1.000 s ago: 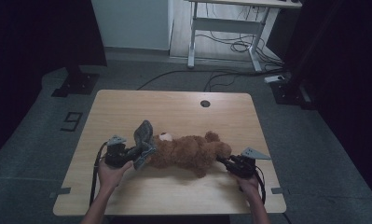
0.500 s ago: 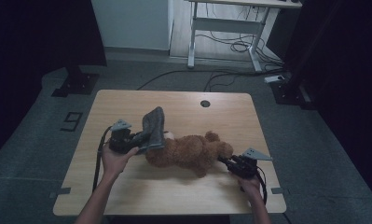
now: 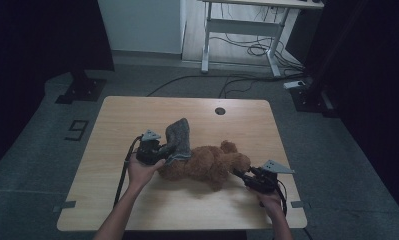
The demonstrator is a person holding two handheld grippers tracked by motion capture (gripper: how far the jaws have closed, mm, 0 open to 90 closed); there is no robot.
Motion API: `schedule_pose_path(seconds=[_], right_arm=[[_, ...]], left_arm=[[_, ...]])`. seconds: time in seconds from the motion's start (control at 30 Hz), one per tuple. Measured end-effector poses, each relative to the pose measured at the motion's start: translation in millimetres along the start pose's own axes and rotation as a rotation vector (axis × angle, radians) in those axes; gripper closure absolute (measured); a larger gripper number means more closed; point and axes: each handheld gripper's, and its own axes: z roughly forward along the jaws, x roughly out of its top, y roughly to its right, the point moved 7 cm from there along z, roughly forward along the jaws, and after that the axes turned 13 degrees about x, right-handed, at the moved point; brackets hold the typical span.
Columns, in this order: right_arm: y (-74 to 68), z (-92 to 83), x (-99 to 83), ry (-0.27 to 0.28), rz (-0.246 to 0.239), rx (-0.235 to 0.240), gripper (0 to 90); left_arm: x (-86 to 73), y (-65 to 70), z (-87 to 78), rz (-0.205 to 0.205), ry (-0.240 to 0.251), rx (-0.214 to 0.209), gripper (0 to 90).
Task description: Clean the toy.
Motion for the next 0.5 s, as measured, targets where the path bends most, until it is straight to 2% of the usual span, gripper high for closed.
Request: schedule_pose_path(seconds=[0.03, 0.07, 0.17, 0.3, 0.43, 0.5], right_arm=[[-1.2, -0.8, 1.3, 0.0, 0.0, 0.0, 51.5], [-3.8, -5.2, 6.3, 0.005, 0.002, -0.009, 44.0], [-4.4, -13.3, 14.2, 0.024, 0.01, -0.024, 37.9], [-8.1, -22.8, 28.6, 0.059, 0.002, -0.032, 34.1], [-14.0, -28.6, 48.8, 0.112, 0.005, -0.014, 32.3], [-15.8, -24.3, 56.1, 0.101, 0.005, -0.005, 31.9]], left_arm=[[-2.8, 1.4, -3.2, 0.013, 0.007, 0.001, 74.5], [-5.5, 3.1, -7.1, 0.03, 0.012, 0.001, 74.5], [-10.9, 5.0, -13.1, 0.038, 0.019, -0.013, 74.5], [-18.0, 7.1, -19.6, 0.035, 0.03, -0.03, 74.4], [-24.2, 11.8, -26.8, 0.046, 0.036, -0.048, 74.3], [-28.0, 14.7, -30.3, 0.052, 0.039, -0.056, 74.2]])
